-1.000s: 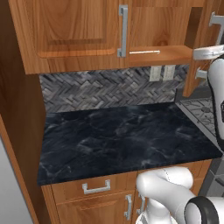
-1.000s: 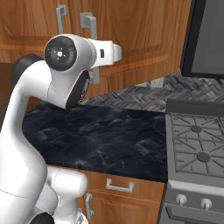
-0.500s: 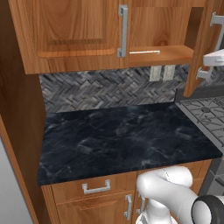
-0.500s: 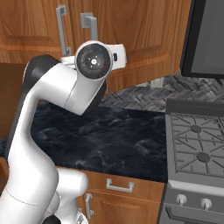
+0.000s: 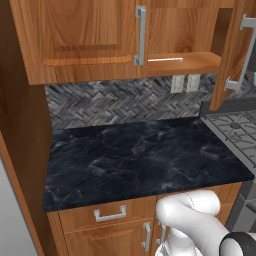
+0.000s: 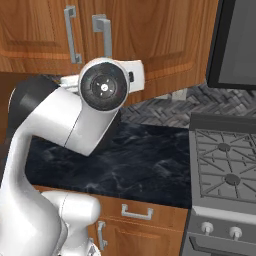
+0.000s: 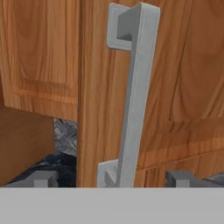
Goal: Open the cabinet and move the ladle to the pot. Then close the cabinet.
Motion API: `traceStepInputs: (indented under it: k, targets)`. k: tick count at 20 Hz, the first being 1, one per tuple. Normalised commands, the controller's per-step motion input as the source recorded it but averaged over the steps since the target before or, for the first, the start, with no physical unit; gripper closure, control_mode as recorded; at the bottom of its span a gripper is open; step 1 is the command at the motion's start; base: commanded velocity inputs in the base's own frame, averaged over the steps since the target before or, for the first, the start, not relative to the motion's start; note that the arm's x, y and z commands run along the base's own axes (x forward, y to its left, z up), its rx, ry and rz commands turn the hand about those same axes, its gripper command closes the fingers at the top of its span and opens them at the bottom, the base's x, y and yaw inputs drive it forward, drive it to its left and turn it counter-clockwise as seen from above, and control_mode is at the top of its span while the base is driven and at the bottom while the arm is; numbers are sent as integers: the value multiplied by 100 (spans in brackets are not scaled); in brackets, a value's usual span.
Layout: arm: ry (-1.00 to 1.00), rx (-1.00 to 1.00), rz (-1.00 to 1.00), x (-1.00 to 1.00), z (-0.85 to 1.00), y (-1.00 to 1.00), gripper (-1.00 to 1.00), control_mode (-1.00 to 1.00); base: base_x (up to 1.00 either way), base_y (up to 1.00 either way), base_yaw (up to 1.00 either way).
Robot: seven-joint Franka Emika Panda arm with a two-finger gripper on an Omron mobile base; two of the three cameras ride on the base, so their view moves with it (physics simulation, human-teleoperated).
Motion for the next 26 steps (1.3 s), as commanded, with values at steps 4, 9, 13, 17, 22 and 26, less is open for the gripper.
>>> traceStepInputs:
  k: [4,9,13,17,22,26]
  targets:
    - [-1,-1,-5,-58,10,26,-100,-100,0,0,0]
    - [-7,-8,-17,-23,3,75,-100,-100,0,0,0]
    - [-6,-17,-29,8,0,100,-100,-100,0,0,0]
    - [0,-18,-34,24,0,89,-100,-100,0,0,0]
    - [0,-22,-34,68,-1,61,-100,-100,0,0,0]
    - [2,-19,-33,97,0,21,-100,-100,0,0,0]
